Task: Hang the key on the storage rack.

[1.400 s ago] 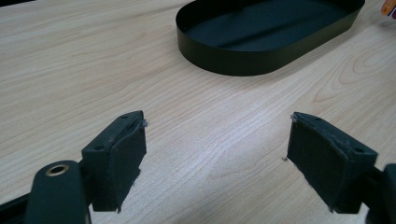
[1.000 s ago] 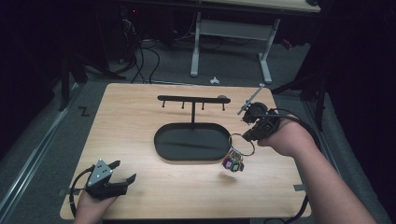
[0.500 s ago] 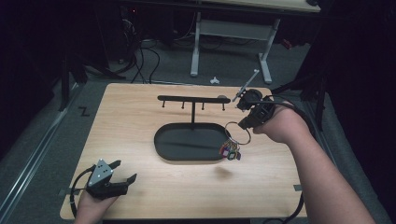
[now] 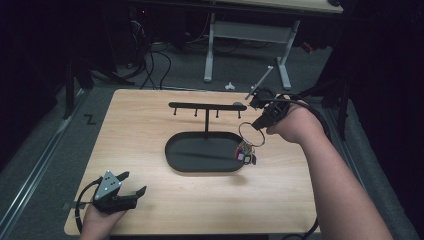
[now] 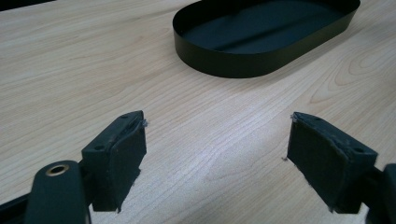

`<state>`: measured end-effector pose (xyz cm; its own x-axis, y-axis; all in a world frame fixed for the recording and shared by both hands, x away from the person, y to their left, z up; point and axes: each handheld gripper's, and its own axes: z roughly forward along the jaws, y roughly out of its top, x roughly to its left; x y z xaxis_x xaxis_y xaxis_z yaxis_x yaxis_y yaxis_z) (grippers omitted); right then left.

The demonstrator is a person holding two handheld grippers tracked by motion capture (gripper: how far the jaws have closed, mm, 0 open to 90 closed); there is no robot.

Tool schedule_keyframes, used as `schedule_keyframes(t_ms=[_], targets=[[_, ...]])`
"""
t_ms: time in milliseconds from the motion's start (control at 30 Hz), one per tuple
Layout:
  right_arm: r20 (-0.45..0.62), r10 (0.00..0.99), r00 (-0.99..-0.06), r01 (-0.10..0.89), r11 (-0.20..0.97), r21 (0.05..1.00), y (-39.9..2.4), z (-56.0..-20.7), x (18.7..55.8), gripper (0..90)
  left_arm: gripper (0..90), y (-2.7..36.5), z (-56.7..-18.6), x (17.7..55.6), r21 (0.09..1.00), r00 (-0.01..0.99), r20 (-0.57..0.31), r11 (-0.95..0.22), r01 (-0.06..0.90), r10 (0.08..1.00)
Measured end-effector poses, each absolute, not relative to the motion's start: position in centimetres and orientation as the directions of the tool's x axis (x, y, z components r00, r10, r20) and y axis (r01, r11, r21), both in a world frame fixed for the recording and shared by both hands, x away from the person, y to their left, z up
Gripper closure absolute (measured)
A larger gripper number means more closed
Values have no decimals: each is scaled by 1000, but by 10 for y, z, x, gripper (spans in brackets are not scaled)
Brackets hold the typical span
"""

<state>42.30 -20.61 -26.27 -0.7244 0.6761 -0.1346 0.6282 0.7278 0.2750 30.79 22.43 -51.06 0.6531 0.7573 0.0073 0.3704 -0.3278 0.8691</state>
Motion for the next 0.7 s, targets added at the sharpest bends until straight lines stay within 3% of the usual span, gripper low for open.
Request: schedule_keyframes(t_ms=[700], targets=[[-102,696,-711,645,702,302,-198,-275,462,877,200,225,-511,307,872,650,6,-322,368,759]])
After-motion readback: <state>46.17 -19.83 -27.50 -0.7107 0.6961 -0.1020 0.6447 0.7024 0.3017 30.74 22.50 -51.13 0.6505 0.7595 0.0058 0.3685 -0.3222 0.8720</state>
